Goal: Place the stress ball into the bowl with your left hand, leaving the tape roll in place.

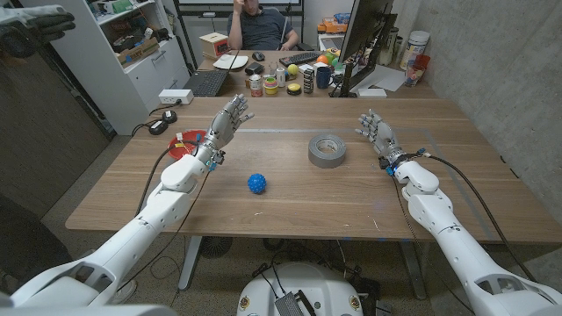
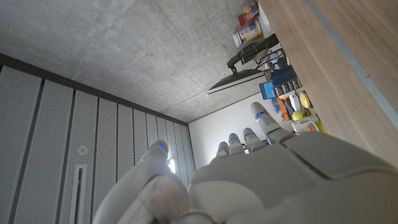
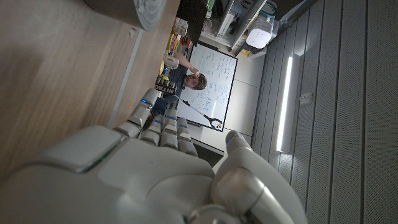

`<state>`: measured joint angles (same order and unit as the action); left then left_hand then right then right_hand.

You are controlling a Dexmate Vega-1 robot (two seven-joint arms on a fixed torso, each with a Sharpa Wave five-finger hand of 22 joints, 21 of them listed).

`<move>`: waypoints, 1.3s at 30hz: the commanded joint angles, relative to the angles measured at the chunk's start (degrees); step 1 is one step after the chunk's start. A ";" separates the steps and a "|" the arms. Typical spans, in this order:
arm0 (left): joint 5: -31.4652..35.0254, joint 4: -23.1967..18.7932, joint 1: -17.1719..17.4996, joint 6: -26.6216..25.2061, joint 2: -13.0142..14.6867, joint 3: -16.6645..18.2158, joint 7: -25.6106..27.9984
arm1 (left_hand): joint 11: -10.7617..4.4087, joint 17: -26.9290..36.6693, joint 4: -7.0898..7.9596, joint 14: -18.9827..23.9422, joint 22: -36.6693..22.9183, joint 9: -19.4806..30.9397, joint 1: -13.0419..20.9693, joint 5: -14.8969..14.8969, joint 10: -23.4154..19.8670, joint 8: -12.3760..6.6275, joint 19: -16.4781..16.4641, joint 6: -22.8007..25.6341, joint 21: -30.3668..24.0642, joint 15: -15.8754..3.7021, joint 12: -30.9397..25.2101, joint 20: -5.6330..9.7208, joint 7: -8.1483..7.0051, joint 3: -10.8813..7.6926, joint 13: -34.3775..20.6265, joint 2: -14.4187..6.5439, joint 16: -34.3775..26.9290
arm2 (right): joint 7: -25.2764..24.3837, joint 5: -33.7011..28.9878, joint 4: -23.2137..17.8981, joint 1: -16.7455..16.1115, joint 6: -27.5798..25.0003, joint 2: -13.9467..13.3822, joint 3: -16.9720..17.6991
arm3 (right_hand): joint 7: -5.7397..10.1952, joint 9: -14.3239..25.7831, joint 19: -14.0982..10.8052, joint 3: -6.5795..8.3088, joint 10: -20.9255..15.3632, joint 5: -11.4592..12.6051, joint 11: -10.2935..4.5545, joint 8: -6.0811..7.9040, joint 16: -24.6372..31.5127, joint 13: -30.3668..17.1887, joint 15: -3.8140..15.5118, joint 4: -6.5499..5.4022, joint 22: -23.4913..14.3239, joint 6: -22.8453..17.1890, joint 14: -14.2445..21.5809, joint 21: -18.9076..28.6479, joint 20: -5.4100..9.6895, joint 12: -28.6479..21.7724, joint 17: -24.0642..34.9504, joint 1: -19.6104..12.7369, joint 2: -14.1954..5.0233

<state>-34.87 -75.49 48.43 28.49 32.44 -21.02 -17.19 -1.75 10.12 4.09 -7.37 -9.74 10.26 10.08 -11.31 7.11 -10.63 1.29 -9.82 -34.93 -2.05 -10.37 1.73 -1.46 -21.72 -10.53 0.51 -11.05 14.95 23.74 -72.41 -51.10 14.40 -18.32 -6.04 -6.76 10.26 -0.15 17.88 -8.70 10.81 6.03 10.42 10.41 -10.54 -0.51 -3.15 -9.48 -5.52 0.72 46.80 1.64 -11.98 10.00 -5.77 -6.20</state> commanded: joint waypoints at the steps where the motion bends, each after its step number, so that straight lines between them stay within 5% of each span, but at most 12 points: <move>1: 2.21 -1.46 0.83 6.49 2.46 0.50 -5.51 | -0.09 -0.02 -0.57 -0.78 -0.20 0.23 1.04 -0.46 -0.12 -0.28 0.59 -1.27 0.54 0.11 -0.38 0.93 -0.43 -0.12 -0.12 0.14 0.14 | 2.83 -0.36 2.80 1.41 2.18 0.54 0.11 | -0.36 0.13 -0.49 0.09 -0.45 0.38 -0.06 0.36 0.32 -0.21 0.09 0.19 -0.23 -0.19 0.35 -0.20 2.73 -0.26 0.21 -0.70 -0.18; 21: 12.28 -4.05 2.76 20.92 5.80 1.64 -9.80 | -1.93 -0.03 -4.44 -0.94 -0.29 0.28 6.16 -0.68 0.31 -0.65 0.04 -1.28 1.80 -0.74 -0.42 1.68 -1.51 -0.04 -0.14 2.82 0.07 | 5.80 0.19 8.68 4.06 5.18 1.65 -0.25 | -0.31 0.13 -0.72 -0.15 -0.50 0.36 -0.01 0.38 0.36 -0.21 0.15 0.15 -0.24 -0.27 0.42 -0.66 2.80 -0.27 0.25 -0.60 -0.23; 25: 15.77 -4.54 3.29 23.99 6.02 2.48 -9.39 | -3.67 0.02 -5.19 -1.01 -0.35 0.31 7.34 -0.75 0.24 -0.72 0.28 -1.18 2.30 -0.74 -0.37 1.47 -3.09 -0.02 -0.15 3.15 0.05 | 5.97 0.28 9.04 4.13 5.57 1.76 -0.16 | -0.29 0.13 -0.75 -0.18 -0.56 0.36 0.02 0.37 0.37 -0.21 0.12 0.16 -0.24 -0.26 0.45 -0.73 2.79 -0.30 0.25 -0.60 -0.22; 39: 33.48 -5.50 4.25 31.09 4.12 9.32 -3.46 | -3.32 0.39 -5.56 -1.53 -0.51 0.39 8.04 -0.83 2.61 -0.28 2.63 -2.64 4.00 1.02 0.18 -2.06 -5.84 0.55 -0.21 3.58 0.13 | 6.40 0.72 9.59 3.58 6.75 1.96 0.37 | -0.30 0.13 -0.93 -0.37 -0.64 0.34 0.08 0.39 0.39 -0.21 0.12 0.09 -0.25 -0.33 0.51 -0.94 2.80 -0.32 0.29 -0.45 -0.14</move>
<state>-12.25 -80.24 51.88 54.55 37.69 -16.39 -23.94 -5.27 10.28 -1.13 -8.55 -10.02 10.56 17.54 -11.87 8.73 -11.03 3.32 -9.74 -31.33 -1.81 -10.36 0.29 -6.50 -21.25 -10.52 3.90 -10.72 20.81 24.08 -63.60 -47.34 20.09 -16.59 -6.03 -6.76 10.26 -0.67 17.65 -8.70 10.81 6.02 10.42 10.41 -10.53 -0.51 -2.92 -9.47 -5.52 0.72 45.91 1.74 -11.97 9.99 -5.77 -6.20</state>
